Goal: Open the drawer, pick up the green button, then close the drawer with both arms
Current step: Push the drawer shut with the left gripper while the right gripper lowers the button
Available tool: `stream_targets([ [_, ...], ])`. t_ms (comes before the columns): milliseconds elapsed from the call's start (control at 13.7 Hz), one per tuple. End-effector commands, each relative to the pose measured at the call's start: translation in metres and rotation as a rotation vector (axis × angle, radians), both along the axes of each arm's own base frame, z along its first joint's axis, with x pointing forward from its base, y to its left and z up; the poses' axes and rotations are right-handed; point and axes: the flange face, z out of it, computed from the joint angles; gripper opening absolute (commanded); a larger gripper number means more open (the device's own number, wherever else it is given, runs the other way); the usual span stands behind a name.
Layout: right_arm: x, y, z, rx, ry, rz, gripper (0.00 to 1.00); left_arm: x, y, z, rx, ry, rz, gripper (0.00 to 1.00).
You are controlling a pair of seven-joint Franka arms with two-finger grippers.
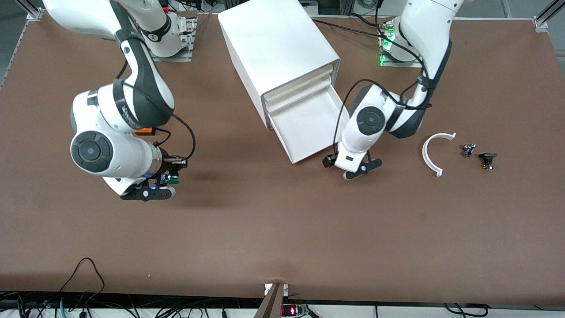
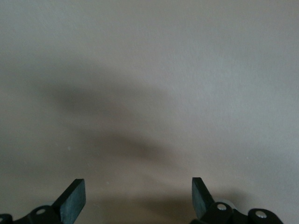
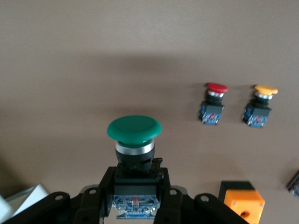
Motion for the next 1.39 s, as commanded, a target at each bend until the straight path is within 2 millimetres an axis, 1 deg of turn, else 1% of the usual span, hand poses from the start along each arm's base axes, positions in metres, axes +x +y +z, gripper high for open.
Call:
stream_targets([
  [0, -0.012, -0.014, -0.044, -0.005, -0.020, 0.017, 0.00, -0.005, -0.006, -0.003, 0.006, -0.007, 0.033, 1.00],
  [73, -0.011, -0.027, -0.065, -0.009, -0.035, -0.001, 0.00, -0.013, -0.018, -0.003, 0.009, -0.002, 0.042, 1.00],
  [146, -0.016, -0.032, -0.086, -0.008, -0.038, -0.008, 0.00, -0.023, -0.032, -0.004, 0.014, 0.007, 0.047, 1.00],
  [292, -0.026, -0.034, -0.116, -0.011, -0.040, -0.008, 0.00, -0.041, -0.045, -0.012, 0.041, 0.043, 0.046, 1.00],
  [438, -0.033, -0.036, -0.142, -0.010, -0.049, -0.010, 0.00, -0.050, -0.048, -0.012, 0.063, 0.083, 0.021, 1.00],
  [510, -0.034, -0.037, -0.153, -0.008, -0.057, -0.011, 0.00, -0.055, -0.050, -0.011, 0.074, 0.107, 0.010, 1.00],
  [583, -0.034, -0.037, -0.161, -0.009, -0.056, -0.011, 0.00, -0.062, -0.056, -0.007, 0.079, 0.125, -0.005, 1.00],
  [729, -0.034, -0.034, -0.175, -0.008, -0.062, -0.010, 0.00, -0.075, -0.068, -0.005, 0.081, 0.151, -0.035, 1.00],
  [802, -0.034, -0.034, -0.185, -0.009, -0.060, -0.011, 0.00, -0.084, -0.076, -0.005, 0.082, 0.168, -0.052, 1.00],
  [875, -0.034, -0.035, -0.193, -0.010, -0.060, -0.020, 0.03, -0.089, -0.080, -0.005, 0.082, 0.178, -0.062, 1.00],
  [948, -0.034, -0.035, -0.198, -0.009, -0.065, -0.027, 0.20, -0.095, -0.087, -0.005, 0.076, 0.186, -0.072, 1.00],
  [1021, -0.032, -0.037, -0.198, -0.006, -0.067, -0.034, 0.41, -0.100, -0.091, -0.005, 0.075, 0.196, -0.079, 1.00],
  [1094, -0.030, -0.037, -0.195, -0.006, -0.072, -0.035, 0.75, -0.107, -0.095, -0.006, 0.082, 0.217, -0.090, 1.00],
  [1167, -0.028, -0.036, -0.191, -0.004, -0.078, -0.035, 0.91, -0.112, -0.099, -0.006, 0.083, 0.225, -0.099, 1.00],
  [1240, -0.025, -0.036, -0.186, 0.000, -0.088, -0.029, 1.00, -0.117, -0.102, -0.006, 0.087, 0.236, -0.105, 1.00],
  [1312, -0.021, -0.037, -0.177, 0.004, -0.104, -0.027, 1.00, -0.123, -0.107, -0.007, 0.090, 0.246, -0.110, 1.00],
])
